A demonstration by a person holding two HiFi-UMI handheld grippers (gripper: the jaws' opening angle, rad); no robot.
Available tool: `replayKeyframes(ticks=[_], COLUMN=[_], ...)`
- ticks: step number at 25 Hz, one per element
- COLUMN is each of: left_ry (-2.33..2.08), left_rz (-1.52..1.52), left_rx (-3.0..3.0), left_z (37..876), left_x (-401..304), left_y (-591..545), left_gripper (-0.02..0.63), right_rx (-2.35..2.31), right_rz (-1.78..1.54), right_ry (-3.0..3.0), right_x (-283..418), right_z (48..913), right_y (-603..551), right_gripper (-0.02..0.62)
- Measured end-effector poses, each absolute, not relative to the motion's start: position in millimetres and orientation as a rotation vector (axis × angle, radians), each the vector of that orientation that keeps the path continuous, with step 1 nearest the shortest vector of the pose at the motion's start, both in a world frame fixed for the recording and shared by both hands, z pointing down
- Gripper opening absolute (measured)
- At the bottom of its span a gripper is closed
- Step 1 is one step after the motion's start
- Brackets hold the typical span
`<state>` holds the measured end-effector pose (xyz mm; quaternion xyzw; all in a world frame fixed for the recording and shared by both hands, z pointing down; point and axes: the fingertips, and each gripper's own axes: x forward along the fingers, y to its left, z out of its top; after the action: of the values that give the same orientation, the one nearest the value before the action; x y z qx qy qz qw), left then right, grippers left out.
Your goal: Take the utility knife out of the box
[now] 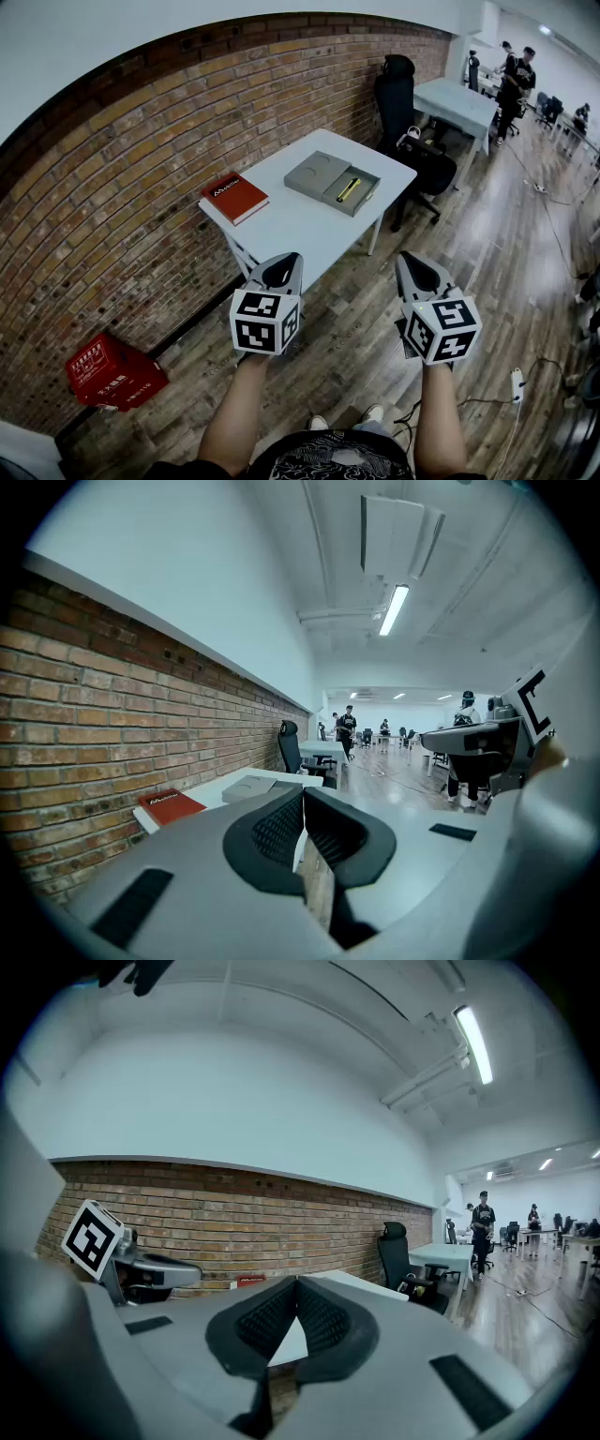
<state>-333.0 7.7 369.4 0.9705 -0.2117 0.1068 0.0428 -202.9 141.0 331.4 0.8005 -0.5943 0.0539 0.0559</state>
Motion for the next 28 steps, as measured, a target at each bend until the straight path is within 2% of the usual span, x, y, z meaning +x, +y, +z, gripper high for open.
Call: replayKeyframes(ticks=[9, 22, 28], left_ry=[-0.627, -0.595, -0.623], left_rz=[0.336, 0.382, 0.411], left_rx=[2.956, 2.967, 2.956], left_z=[373.9, 385.3, 390.3], left_x=[-325.4, -276.6, -229.6], left_y=[0.4, -9.0, -24.4], left_gripper=[0.026, 0.031, 0.081], right_rx=[2.431, 2.413, 2.388], right_rz=[0.188, 0.23, 0.248], right_ry=[-1.791, -1.822, -1.869], right_x=[-199.9, -161.7, -113.1], right_z=[336.0, 349.1, 356.3], right_y=[138.0, 118.7, 100.4], right_gripper=[0.02, 0.02, 0.02])
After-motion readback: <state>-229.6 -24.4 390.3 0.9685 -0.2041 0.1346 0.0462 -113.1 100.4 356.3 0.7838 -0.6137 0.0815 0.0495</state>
